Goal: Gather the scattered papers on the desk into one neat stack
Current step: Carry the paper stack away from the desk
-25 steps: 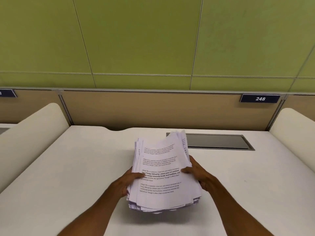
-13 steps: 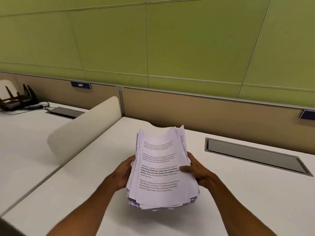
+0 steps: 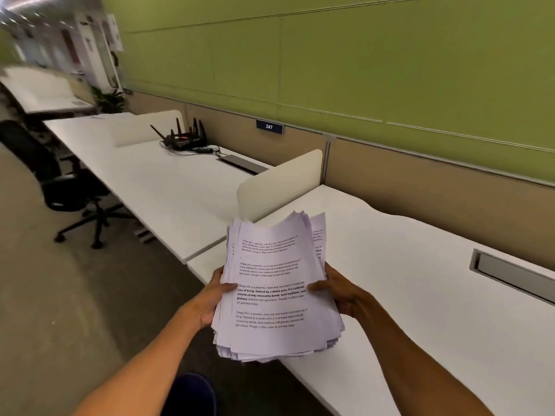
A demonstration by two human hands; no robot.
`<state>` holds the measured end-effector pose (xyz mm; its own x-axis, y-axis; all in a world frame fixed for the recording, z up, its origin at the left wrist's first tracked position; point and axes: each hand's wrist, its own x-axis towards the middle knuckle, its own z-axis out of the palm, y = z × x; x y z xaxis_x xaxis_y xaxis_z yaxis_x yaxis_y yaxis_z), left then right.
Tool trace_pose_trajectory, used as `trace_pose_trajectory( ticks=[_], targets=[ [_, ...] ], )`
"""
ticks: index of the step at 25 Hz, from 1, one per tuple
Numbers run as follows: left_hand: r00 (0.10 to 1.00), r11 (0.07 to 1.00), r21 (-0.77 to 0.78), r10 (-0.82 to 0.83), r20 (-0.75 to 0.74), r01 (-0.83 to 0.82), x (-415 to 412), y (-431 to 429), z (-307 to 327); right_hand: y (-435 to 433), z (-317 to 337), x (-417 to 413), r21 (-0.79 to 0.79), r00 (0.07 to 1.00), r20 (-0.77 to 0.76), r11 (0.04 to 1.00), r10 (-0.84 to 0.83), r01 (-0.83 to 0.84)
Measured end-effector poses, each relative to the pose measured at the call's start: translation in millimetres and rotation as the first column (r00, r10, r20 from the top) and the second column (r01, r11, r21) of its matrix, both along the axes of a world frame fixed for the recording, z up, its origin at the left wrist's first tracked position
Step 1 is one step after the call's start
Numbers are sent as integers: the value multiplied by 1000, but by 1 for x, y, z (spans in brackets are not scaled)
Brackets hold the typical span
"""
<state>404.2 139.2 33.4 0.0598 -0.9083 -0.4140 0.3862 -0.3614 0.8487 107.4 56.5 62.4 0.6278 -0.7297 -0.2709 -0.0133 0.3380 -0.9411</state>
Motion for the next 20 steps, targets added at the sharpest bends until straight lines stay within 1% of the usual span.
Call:
trace_pose_trajectory(
  ticks=[2, 5, 8, 10, 15, 20],
  targets=[
    [998, 998, -31, 59, -34, -60, 37, 45, -4, 22, 3, 45, -25, 998, -31, 998, 57, -58],
    [990, 993, -66, 90, -104, -97, 76, 106, -5, 53, 9, 105, -54, 985, -80, 986, 154, -159],
    [973, 975, -53, 212, -93, -217, 110, 152, -8, 76, 10, 155, -67, 968, -117, 971, 222, -231],
    [958, 959, -20, 281, -58, -282, 132, 174, -14, 86, 4, 184, -62, 959, -147, 965, 243, -255],
    [923, 919, 102, 384, -7, -382, 164, 212, -39, 96, -27, 246, -74, 916, -258, 940, 306, -334],
    [861, 838, 223, 508, 10, -497, 182, 224, -84, 87, -81, 299, 26, 843, -307, 890, 441, -456]
  ],
)
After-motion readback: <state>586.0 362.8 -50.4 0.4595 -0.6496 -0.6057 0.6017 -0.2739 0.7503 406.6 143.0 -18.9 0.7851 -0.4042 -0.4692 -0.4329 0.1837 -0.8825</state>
